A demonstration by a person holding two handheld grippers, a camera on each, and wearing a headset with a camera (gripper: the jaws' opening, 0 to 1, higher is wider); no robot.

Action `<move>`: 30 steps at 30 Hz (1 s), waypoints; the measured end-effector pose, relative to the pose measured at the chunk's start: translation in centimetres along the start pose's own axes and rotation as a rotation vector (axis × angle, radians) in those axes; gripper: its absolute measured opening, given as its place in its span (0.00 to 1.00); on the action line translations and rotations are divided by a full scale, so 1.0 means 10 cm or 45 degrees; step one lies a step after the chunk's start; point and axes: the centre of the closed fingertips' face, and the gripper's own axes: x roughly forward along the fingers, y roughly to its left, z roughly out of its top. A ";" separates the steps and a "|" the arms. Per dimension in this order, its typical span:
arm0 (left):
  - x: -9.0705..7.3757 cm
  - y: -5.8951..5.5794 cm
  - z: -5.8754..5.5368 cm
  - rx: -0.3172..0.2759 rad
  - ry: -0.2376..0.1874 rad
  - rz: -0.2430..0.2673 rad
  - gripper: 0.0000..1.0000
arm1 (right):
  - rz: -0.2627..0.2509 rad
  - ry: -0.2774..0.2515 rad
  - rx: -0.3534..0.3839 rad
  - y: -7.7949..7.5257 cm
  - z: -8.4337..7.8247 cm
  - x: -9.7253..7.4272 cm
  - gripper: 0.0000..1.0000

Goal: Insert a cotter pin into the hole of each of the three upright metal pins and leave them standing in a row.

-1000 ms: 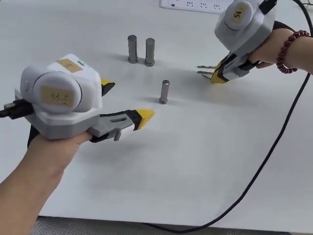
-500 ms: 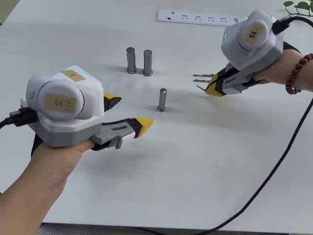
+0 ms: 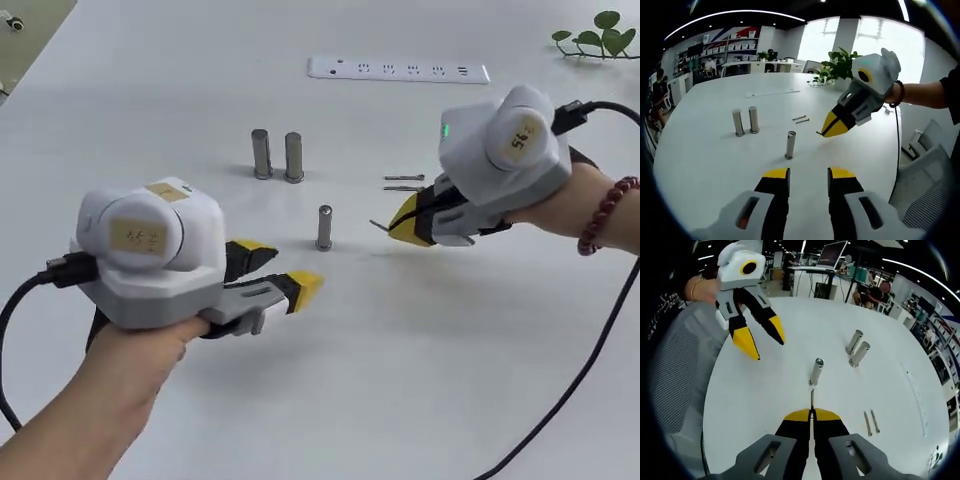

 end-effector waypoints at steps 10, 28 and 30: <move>0.05 -0.18 0.03 -0.101 -0.003 -0.092 0.20 | 0.035 -0.100 -0.109 0.25 0.24 -0.01 0.00; 0.07 -0.34 0.05 -0.274 -0.011 -0.198 0.10 | 0.071 -0.144 -0.306 0.49 0.40 0.01 0.00; 0.07 -0.35 0.05 -0.289 -0.014 -0.203 0.08 | 0.068 -0.138 -0.316 0.49 0.40 0.01 0.00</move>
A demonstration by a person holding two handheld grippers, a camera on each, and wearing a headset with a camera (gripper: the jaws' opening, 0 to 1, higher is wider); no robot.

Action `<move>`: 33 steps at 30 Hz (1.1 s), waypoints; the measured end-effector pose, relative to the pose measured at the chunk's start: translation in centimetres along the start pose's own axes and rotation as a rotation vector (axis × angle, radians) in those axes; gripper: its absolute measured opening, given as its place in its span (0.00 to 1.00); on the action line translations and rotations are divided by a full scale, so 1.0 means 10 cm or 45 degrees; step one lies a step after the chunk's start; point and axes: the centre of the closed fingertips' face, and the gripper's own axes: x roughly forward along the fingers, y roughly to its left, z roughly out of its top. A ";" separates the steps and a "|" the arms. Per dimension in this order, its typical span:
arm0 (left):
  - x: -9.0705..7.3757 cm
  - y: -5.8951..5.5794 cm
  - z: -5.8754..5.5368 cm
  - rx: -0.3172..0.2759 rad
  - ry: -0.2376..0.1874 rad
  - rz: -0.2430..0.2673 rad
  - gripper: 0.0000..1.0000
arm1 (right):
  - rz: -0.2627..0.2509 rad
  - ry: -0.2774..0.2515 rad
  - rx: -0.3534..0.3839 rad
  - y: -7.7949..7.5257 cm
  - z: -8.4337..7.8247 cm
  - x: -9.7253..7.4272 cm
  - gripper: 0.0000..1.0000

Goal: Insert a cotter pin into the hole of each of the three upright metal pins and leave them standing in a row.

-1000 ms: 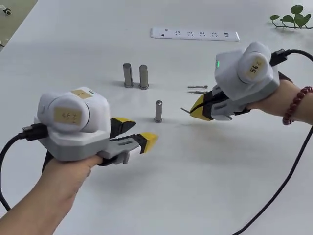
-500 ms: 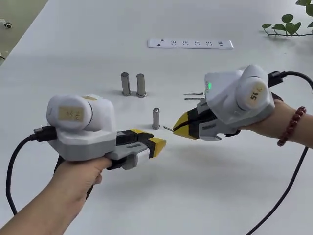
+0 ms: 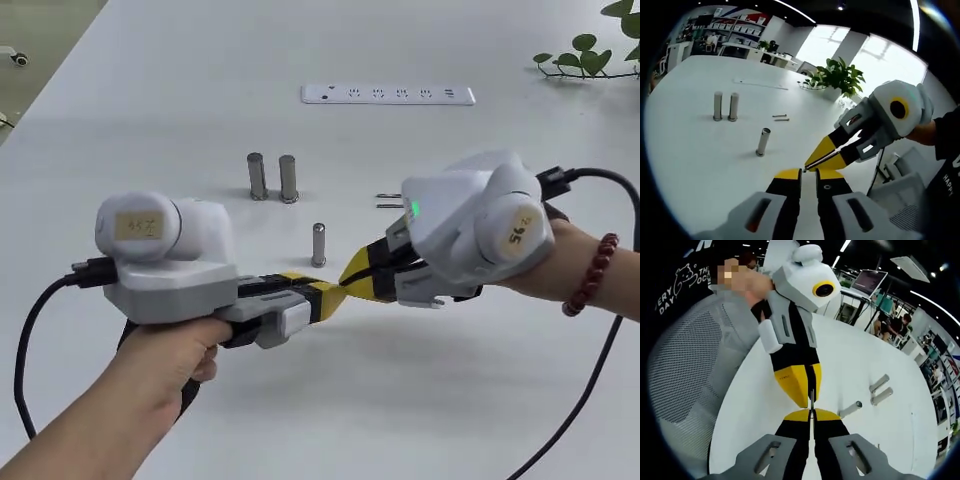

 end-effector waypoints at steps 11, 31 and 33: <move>0.01 -0.01 -0.03 -0.063 -0.002 -0.011 0.03 | 0.000 0.004 -0.046 0.06 0.03 0.00 0.00; -0.04 -0.04 0.01 0.069 -0.037 -0.044 0.00 | -0.009 -0.027 0.000 0.06 0.09 0.01 0.00; -0.05 -0.04 0.01 0.094 -0.040 -0.049 0.00 | -0.003 -0.020 0.018 0.05 0.07 0.01 0.00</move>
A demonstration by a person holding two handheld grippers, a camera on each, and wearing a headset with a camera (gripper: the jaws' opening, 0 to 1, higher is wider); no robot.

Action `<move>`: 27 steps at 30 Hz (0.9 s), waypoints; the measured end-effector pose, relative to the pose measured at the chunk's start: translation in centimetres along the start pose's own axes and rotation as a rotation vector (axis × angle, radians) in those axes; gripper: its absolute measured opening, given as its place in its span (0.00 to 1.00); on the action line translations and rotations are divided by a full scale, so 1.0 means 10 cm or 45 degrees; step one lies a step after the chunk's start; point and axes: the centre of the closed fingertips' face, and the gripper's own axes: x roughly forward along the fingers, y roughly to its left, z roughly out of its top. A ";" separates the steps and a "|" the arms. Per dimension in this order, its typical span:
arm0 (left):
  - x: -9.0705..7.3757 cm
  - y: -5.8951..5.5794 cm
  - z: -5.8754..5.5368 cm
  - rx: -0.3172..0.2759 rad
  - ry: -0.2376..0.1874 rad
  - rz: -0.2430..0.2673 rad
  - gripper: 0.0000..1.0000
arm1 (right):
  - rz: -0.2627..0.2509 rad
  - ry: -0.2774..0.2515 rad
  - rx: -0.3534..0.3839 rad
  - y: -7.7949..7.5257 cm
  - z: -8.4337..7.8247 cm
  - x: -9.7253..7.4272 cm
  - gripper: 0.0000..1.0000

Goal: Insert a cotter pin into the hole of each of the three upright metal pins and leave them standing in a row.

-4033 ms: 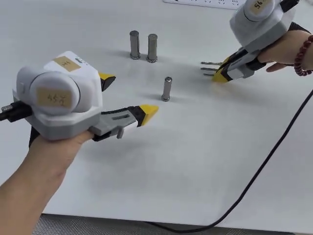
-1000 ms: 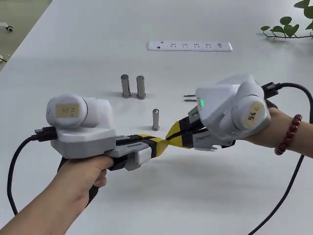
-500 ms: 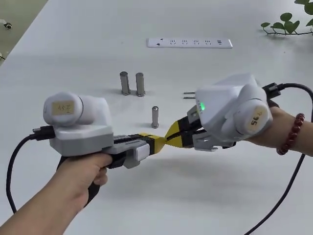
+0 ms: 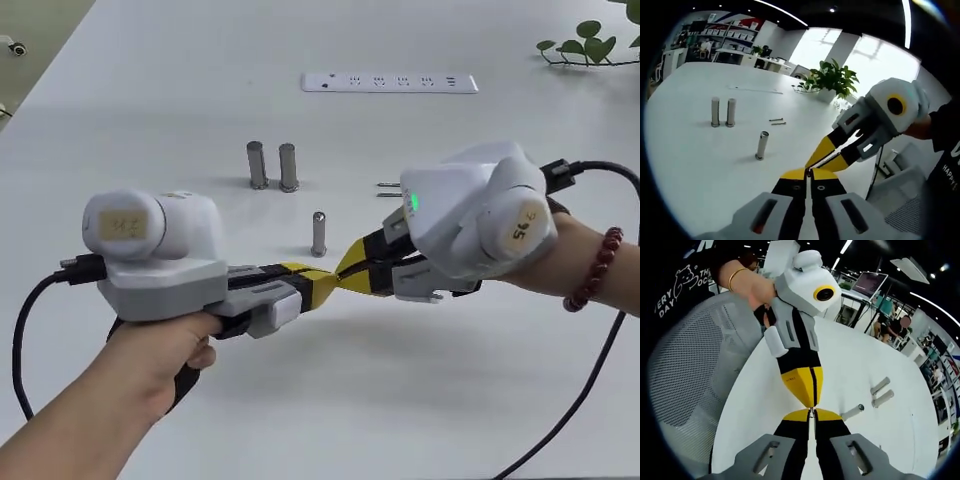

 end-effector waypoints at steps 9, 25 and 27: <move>-0.03 0.03 -0.01 0.114 0.011 -0.028 0.00 | 0.012 -0.052 0.191 0.00 -0.04 -0.03 0.01; -0.05 -0.10 -0.07 0.427 0.051 -0.181 0.00 | 0.170 -0.126 0.450 0.19 -0.07 -0.07 0.05; -0.05 -0.12 -0.09 0.450 0.060 -0.197 0.00 | 0.185 -0.135 0.462 0.20 -0.07 -0.07 0.05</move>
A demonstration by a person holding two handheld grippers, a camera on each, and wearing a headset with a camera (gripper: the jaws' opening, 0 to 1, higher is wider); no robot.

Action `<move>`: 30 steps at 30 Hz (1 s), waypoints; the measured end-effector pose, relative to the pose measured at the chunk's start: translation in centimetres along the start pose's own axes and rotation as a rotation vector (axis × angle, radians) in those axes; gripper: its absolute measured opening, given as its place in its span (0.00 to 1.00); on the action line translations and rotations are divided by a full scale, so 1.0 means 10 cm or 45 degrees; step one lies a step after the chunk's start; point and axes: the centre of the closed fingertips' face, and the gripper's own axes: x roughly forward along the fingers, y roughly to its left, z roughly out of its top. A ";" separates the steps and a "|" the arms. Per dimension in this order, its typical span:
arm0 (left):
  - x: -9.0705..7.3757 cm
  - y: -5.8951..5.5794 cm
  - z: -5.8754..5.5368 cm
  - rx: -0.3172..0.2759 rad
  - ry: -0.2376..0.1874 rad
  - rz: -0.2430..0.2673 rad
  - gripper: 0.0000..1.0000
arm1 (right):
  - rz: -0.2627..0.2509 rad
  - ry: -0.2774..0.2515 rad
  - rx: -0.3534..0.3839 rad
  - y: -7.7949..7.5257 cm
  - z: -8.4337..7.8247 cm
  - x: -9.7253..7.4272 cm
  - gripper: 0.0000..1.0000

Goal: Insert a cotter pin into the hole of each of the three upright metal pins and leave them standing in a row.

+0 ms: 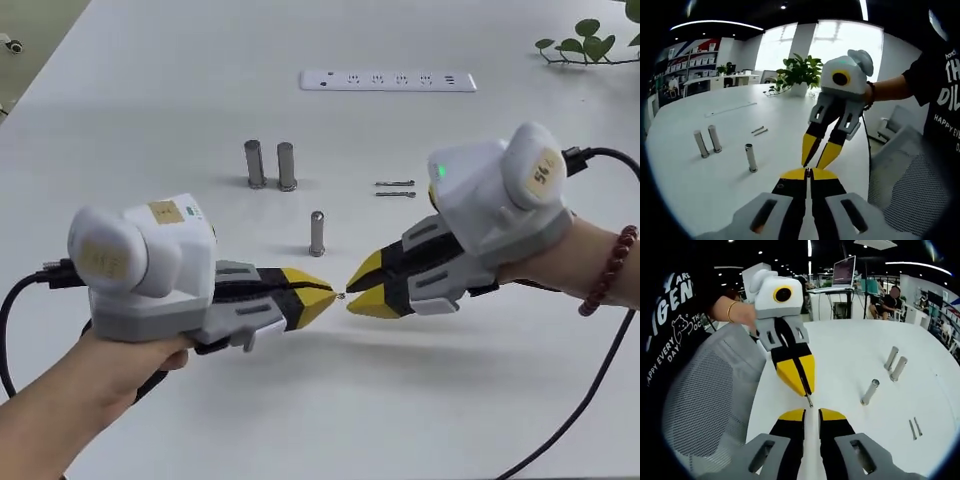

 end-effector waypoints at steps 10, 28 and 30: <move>0.05 -0.16 0.01 0.084 0.005 -0.081 0.00 | 0.078 0.015 -0.035 0.16 0.00 0.03 0.00; 0.07 -0.19 -0.02 0.110 0.018 -0.062 0.01 | 0.072 0.109 -0.172 0.17 -0.05 0.04 0.00; 0.08 -0.15 -0.03 0.125 0.023 -0.040 0.02 | 0.072 0.126 -0.189 0.16 -0.05 0.04 0.00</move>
